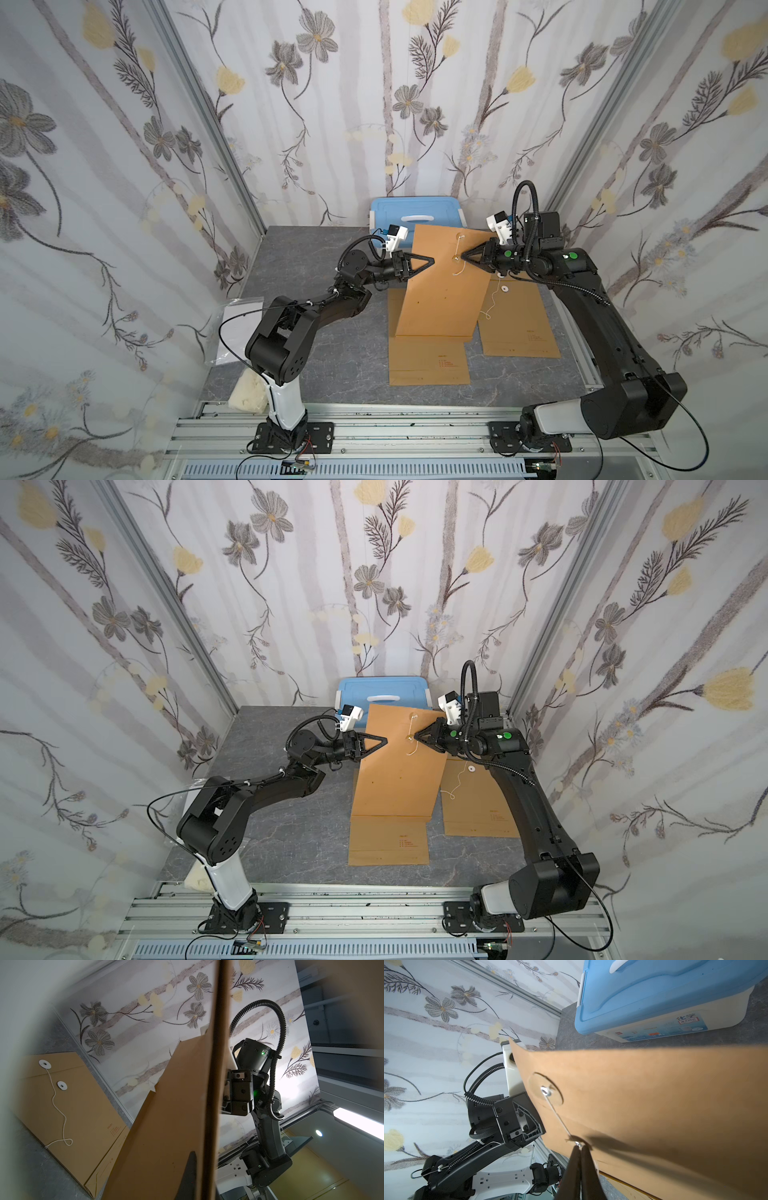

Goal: Close the mouth of the file bag
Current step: Close the file bag.

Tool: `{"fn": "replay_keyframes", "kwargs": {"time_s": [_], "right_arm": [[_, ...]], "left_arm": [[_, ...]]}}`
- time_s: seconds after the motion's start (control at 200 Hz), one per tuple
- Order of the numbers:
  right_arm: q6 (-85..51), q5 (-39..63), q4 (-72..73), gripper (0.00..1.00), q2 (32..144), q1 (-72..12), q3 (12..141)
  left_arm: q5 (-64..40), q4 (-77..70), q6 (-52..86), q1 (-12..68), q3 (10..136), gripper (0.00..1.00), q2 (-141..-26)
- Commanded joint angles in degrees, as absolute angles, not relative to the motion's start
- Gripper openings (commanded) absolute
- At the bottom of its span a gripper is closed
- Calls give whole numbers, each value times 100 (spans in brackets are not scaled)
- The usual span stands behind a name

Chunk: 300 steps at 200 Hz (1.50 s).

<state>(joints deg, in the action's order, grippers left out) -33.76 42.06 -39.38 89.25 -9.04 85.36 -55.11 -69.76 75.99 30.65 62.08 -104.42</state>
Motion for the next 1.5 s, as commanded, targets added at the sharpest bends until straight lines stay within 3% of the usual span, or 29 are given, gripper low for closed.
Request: {"fn": "replay_keyframes", "kwargs": {"time_s": [0.0,0.31,0.634,0.984,1.069,1.124,1.159,1.209,1.324,1.494], "right_arm": [[-3431,4370,-3790,8,8902,-932,8628],[-3493,4246,-3765,10,9079,-1268,8773],[-3589,4097,-3542,4,9369,-1617,8815],[-3233,3530,-3488,7,8590,-1543,8411],[-3095,3119,-3566,14,8361,-1512,8167],[-3064,2897,-3549,27,8204,-1496,7968],[-3140,2834,-3437,40,8098,-1482,7796],[-3304,2821,-3193,47,7951,-1467,7528],[-3541,2934,-2807,50,7907,-1466,7232],[-3759,3003,-2413,47,7994,-1468,7232]], "left_arm": [[-5670,-6970,7468,3070,6255,0,-10368],[-5687,-6763,7299,3119,6258,0,-10304],[-5608,-7405,7841,3116,6346,0,-10544],[-5551,-7125,7594,3107,6276,0,-10403],[-5538,-7103,7583,3114,6275,0,-10371],[-5529,-7071,7550,3111,6262,0,-10347],[-5525,-7058,7541,3108,6258,0,-10342],[-5503,-7065,7533,3119,6241,0,-10336],[-5491,-7060,7537,3119,6235,0,-10341],[-5517,-7089,7561,3116,6214,0,-10351]]}}
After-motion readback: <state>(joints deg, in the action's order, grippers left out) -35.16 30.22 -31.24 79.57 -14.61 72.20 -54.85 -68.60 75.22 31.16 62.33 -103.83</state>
